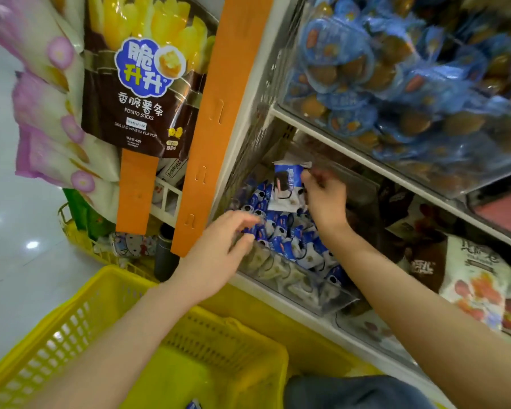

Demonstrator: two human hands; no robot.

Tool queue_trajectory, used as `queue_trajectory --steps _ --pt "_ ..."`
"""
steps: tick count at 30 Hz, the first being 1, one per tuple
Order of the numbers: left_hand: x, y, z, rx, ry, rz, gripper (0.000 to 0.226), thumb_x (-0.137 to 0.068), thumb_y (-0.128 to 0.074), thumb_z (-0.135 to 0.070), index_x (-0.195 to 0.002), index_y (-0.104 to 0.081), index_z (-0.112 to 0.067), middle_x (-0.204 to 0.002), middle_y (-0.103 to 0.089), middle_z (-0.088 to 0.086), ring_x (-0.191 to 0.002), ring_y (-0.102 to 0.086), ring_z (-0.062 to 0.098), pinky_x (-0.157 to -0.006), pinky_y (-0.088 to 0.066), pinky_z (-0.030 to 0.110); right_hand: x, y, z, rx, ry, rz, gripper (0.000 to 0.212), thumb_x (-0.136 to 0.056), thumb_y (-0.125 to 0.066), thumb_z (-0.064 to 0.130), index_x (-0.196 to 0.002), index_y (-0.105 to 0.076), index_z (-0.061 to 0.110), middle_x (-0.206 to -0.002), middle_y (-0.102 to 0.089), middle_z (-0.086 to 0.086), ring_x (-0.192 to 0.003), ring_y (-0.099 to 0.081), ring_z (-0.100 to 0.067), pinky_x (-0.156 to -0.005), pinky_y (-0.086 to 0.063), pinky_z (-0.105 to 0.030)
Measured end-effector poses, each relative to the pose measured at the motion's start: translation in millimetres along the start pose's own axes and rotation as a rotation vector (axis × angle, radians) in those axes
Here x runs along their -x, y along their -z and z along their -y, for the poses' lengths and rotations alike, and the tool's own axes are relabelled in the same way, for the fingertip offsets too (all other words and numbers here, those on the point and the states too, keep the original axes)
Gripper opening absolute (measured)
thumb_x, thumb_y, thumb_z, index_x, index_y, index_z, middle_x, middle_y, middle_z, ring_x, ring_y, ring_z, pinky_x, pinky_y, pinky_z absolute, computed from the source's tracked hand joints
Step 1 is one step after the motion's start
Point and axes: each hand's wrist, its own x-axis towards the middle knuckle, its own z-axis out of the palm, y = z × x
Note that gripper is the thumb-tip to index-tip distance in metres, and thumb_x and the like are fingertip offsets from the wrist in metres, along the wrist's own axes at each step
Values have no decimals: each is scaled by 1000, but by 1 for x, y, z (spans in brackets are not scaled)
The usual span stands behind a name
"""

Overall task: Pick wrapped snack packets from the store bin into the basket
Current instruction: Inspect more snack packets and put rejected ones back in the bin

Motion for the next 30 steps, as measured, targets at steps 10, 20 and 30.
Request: queue_trajectory --steps 10,20,30 --pt "43 -16 -26 787 461 -80 21 -89 -54 -33 -104 -64 -20 -74 -66 -3 -64 -59 9 -58 -45 21 122 22 1 -291 -89 569 20 -94 -47 5 -75 -51 12 -63 -46 1 -46 -43 4 -47 -38 -10" --pt "71 -14 0 371 503 1 11 -87 -61 -13 -97 -59 -10 -89 -65 11 -72 -60 11 -65 -46 24 138 -7 -30 -187 -93 607 23 -93 -53 17 -72 -61 15 -59 -58 7 -55 -53 -2 -55 -47 -17" --pt "65 -28 19 879 578 -465 14 -90 -56 -22 -100 -61 -15 -83 -73 -3 -71 -66 5 -61 -50 18 148 -20 -26 -261 -462 839 61 -82 -36 62 -109 -65 16 -104 -70 -5 -93 -66 -12 -82 -53 -26"
